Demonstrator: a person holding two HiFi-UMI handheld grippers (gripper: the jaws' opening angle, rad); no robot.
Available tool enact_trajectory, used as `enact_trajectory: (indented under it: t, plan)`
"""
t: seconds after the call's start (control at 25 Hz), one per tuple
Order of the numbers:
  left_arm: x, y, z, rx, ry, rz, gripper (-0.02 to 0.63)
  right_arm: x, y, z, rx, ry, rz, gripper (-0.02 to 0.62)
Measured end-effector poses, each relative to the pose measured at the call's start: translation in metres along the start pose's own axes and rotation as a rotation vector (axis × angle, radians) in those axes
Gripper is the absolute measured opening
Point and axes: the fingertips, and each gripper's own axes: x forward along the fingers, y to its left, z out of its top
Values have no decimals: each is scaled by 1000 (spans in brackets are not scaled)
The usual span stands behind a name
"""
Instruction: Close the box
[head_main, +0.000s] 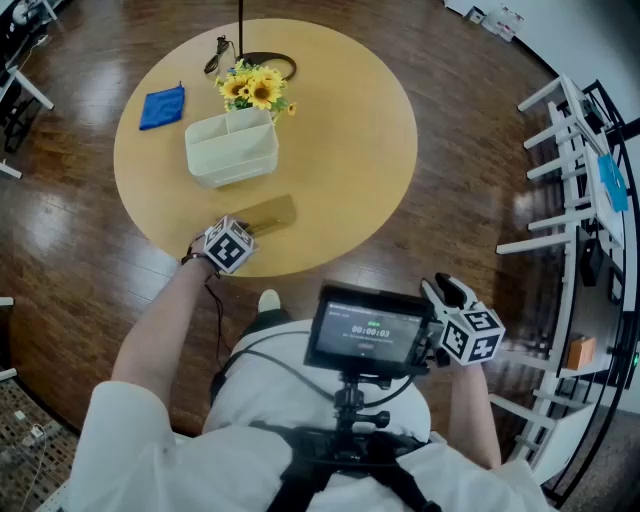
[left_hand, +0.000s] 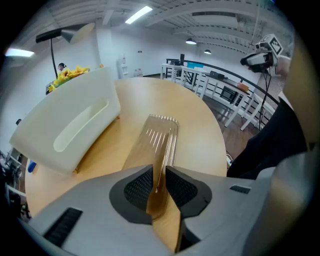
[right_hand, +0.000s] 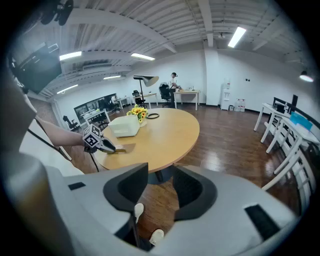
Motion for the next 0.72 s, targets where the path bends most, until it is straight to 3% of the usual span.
enact_trajectory:
  t: [0.04, 0.28, 0.52, 0.72]
  plan:
    - [-2, 2, 4, 14, -13, -10, 48, 3, 2, 2, 1, -3, 1, 163]
    - [-9, 3, 20, 117, -61, -97, 5, 17, 13, 12, 17, -12, -9, 163]
    - [-78, -1, 67, 361, -147, -182, 5, 26, 23, 17, 34, -23, -21, 163]
    - [-135, 67, 104, 359, -188, -144, 5, 37, 34, 25, 33, -40, -20, 163]
